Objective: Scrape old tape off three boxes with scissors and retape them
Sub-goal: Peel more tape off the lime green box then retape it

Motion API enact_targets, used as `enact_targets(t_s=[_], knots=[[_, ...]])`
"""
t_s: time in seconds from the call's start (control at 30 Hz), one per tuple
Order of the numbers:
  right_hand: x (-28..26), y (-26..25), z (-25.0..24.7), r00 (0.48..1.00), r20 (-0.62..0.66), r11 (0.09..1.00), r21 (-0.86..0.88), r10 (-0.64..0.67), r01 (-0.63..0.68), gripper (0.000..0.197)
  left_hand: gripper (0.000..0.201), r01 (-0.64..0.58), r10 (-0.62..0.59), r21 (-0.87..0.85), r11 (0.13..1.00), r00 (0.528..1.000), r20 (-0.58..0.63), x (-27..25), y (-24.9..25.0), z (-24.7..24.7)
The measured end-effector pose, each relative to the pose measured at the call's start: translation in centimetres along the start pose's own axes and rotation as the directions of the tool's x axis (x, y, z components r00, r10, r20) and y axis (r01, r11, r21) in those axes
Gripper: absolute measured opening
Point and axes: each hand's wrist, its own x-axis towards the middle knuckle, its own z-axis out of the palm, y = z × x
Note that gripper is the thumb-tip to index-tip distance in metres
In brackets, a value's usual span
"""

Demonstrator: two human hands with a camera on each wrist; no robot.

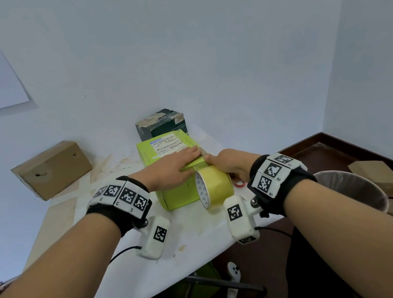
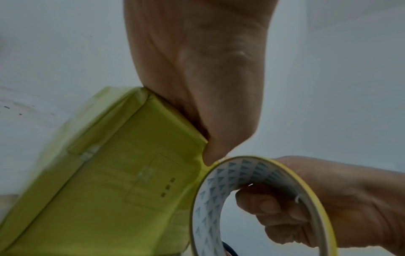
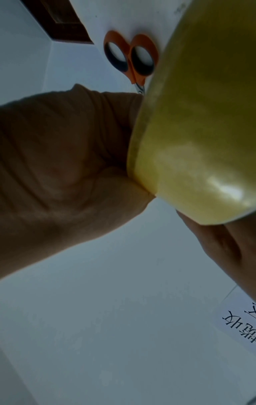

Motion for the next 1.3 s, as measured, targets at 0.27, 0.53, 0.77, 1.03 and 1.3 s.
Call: enact_targets(t_s=[0.27, 0.53, 0.77, 1.03, 1.3], knots=[[-0.1, 0.0, 0.3, 1.0, -0.001, 0.998, 0.067, -0.008, 0.008, 0.042, 0.053, -0.037, 0.039, 0.023, 0.999, 0.994, -0.104, 0.0, -0.4, 0.7], [-0.4, 0.0, 0.5, 1.0, -0.014, 0.993, 0.117, -0.025, 0.026, 0.041, 0.065, 0.143, -0.125, 0.048, 0.989, 0.955, -0.268, -0.5, -1.4, 2.3], [-0.2, 0.8, 1.2, 0.997, -0.057, 0.986, 0.157, -0.05, 0.058, 0.044, 0.072, 0.169, -0.13, 0.175, 0.97, 0.969, -0.211, -0.4, -1.4, 2.7], [-0.1, 1.1, 1.5, 0.998, -0.006, 0.918, 0.393, -0.058, 0.056, 0.035, 0.055, 0.069, -0.036, 0.155, 0.986, 0.978, -0.207, -0.7, -1.3, 2.2], [-1.4, 1.4, 1.3, 0.974, 0.159, 0.72, 0.694, -0.161, 0.005, 0.025, 0.054, 0.098, -0.07, 0.15, 0.984, 0.98, -0.186, -0.7, -1.3, 2.2]])
